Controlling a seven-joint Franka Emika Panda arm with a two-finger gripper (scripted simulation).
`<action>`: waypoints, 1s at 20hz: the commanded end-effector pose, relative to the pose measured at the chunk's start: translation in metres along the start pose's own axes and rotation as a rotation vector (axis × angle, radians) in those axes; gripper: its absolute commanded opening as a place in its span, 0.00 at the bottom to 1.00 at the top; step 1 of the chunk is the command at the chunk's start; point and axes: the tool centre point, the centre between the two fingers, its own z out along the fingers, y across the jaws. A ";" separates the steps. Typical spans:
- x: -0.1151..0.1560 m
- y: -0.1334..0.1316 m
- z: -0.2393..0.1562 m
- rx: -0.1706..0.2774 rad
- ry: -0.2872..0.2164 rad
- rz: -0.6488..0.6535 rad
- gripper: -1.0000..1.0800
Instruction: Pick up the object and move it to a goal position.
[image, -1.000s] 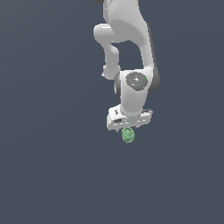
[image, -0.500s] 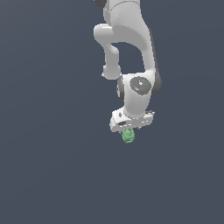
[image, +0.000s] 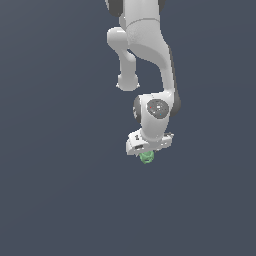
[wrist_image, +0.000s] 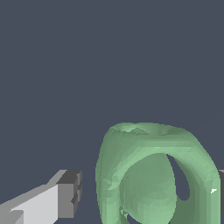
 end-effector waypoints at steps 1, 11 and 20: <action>0.001 0.000 0.005 0.000 0.002 -0.001 0.96; 0.001 0.000 0.006 0.000 0.002 -0.001 0.00; 0.000 -0.001 -0.003 0.000 0.002 -0.001 0.00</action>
